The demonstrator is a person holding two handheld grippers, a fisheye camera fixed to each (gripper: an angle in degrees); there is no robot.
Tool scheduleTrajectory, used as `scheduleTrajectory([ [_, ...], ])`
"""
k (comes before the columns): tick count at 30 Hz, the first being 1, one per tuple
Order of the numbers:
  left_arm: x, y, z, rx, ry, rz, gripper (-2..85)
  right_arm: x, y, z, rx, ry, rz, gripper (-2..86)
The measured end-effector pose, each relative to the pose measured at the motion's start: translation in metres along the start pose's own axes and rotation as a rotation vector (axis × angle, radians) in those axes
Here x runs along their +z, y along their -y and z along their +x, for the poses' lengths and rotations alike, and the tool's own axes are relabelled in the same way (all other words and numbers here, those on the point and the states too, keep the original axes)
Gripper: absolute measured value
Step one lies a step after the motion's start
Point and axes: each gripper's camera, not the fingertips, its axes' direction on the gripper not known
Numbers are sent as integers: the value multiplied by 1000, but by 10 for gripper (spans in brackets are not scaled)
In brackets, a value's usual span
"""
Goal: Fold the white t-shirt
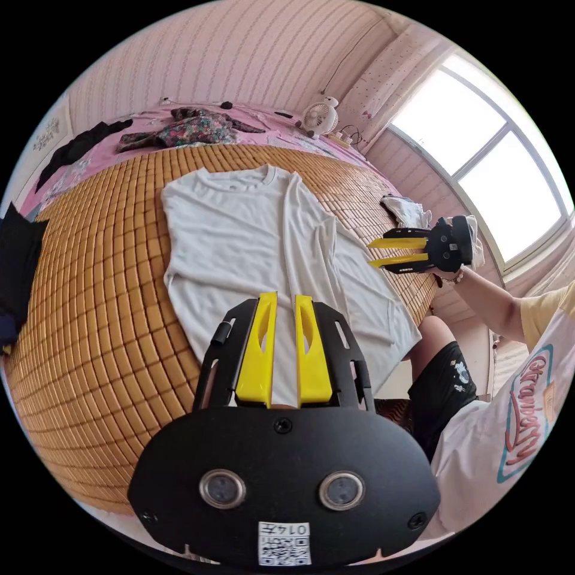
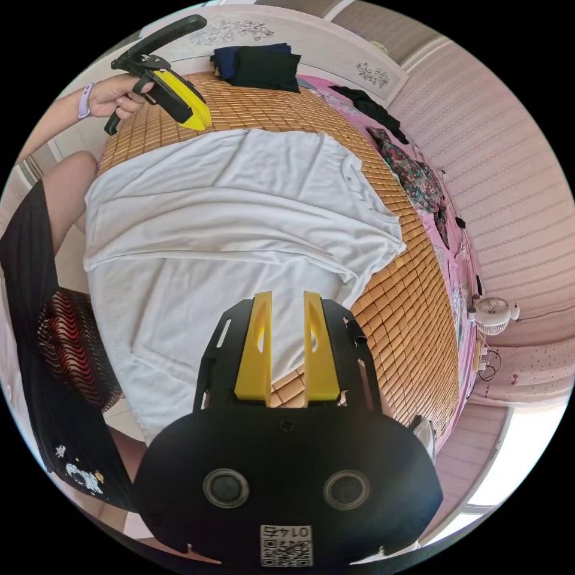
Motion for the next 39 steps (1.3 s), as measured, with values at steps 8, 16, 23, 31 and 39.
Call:
scheduleTrajectory([
  [8,97,204,-5,118,-9,-14,52,46,11,64,123,-32,26,56],
  [16,166,291,-26,-42,-52,-81,36,44,-20,85,111,-25,91,11],
  [23,173,327,-35,-64,-171,-129,29,22,-57,100,91,-18,140,8],
  [31,175,353,-52,-170,-330,-129,54,19,-81,110,137,-100,101,18],
  [39,102,322,-95,-190,-191,-13,78,-14,-113,134,159,-27,62,27],
])
